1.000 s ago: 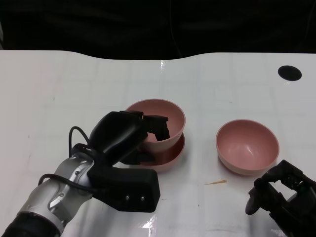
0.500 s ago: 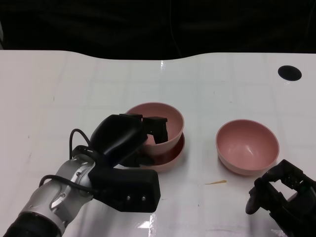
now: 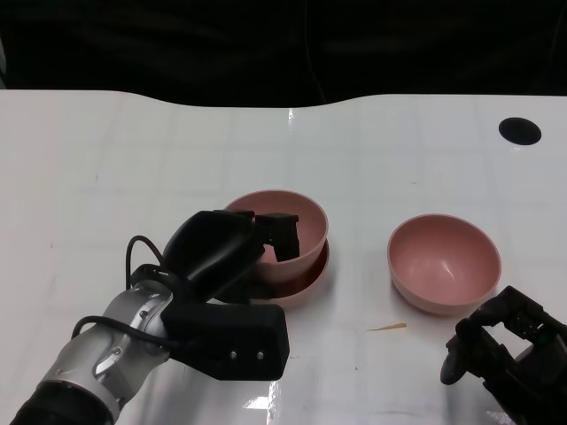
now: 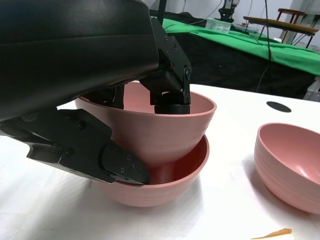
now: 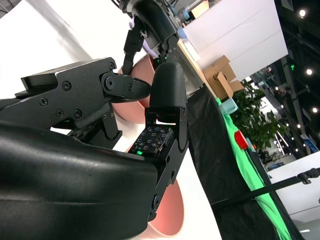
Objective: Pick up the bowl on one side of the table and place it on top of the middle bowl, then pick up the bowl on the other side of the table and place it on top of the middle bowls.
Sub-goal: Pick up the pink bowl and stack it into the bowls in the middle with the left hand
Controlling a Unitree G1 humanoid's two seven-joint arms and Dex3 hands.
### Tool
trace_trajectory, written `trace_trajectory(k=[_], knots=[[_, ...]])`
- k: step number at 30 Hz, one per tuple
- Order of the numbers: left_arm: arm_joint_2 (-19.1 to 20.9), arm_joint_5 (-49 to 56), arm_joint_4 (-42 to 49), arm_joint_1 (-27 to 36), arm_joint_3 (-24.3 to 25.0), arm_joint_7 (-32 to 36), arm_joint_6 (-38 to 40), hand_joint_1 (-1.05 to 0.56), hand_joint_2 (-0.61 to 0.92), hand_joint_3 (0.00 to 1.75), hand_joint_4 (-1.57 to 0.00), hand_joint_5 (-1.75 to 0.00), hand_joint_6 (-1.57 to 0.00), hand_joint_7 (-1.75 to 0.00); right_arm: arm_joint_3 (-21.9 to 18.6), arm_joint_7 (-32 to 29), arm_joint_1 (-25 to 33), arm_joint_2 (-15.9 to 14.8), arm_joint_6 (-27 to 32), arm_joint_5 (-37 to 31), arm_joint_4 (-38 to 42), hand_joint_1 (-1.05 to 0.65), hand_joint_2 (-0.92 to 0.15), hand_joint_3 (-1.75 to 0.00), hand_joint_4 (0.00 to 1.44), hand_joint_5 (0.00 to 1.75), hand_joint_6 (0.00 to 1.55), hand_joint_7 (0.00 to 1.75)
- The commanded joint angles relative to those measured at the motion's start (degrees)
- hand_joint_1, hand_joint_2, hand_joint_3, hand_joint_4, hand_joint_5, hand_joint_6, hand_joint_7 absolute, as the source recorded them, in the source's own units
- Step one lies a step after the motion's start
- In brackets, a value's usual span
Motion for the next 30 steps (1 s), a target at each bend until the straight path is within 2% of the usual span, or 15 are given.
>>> trace_trajectory(k=[1,5,20,23,27,28,29,30], knots=[[0.4,-0.1,0.6,-0.9,-0.4,0.8,-0.8,-0.06,0.92,0.22,-0.6,-1.75,-0.62,-1.56,-0.4,-0.2,0.0,-0.3,-0.1,0.3,-0.3,-0.11,-0.82,-0.46,0.92,1.44,0.89,1.09],[0.3,-0.1,0.9,-0.9,-0.6,0.7,-0.9,-0.07,0.92,0.24,-0.59,-1.75,-0.62,-1.52,-0.3,-0.6,0.2,-0.1,0.0,0.2,-0.8,-0.11,-0.83,-0.46,0.92,1.44,0.89,1.08],[0.1,-0.1,2.4,-1.1,-1.3,1.8,-1.8,-0.07,0.92,0.26,-0.6,-1.75,-0.62,-1.56,-0.1,-0.4,0.2,-0.4,-0.6,-0.2,-0.6,-0.12,-0.84,-0.44,0.91,1.45,0.87,1.1],[0.2,0.2,2.6,-1.1,-1.4,2.5,-2.0,-0.07,0.92,0.25,-0.61,-1.75,-0.67,-1.48,-0.1,-0.5,0.3,-0.4,-0.4,-0.1,-0.7,-0.12,-0.85,-0.44,0.91,1.44,0.87,1.11],[0.2,0.2,2.8,-1.2,-1.6,2.8,-2.1,-0.07,0.92,0.24,-0.61,-1.75,-0.69,-1.46,-0.1,-0.5,0.3,-0.4,-0.4,-0.1,-0.7,-0.12,-0.85,-0.44,0.91,1.44,0.87,1.11],[0.7,0.8,1.0,-0.7,-1.7,2.0,-1.2,-0.2,0.92,0.24,-0.51,-1.67,-0.58,-1.37,-0.1,-0.3,0.3,-0.4,-0.4,0.0,-0.6,-0.12,-0.85,-0.44,0.91,1.44,0.87,1.11],[1.1,1.2,-0.4,-0.3,-1.8,1.4,-0.4,-0.49,0.92,0.3,-0.54,-1.1,-0.6,-0.9,-0.2,-0.1,0.2,-0.4,-0.5,0.1,-0.4,-0.12,-0.85,-0.44,0.91,1.44,0.87,1.11],[1.5,1.4,-1.8,0.1,-1.9,0.5,0.4,-0.65,0.92,0.34,-0.63,-0.62,-0.68,-0.5,-0.2,0.1,0.2,-0.4,-0.6,0.2,-0.3,-0.11,-0.85,-0.44,0.91,1.44,0.87,1.11]])
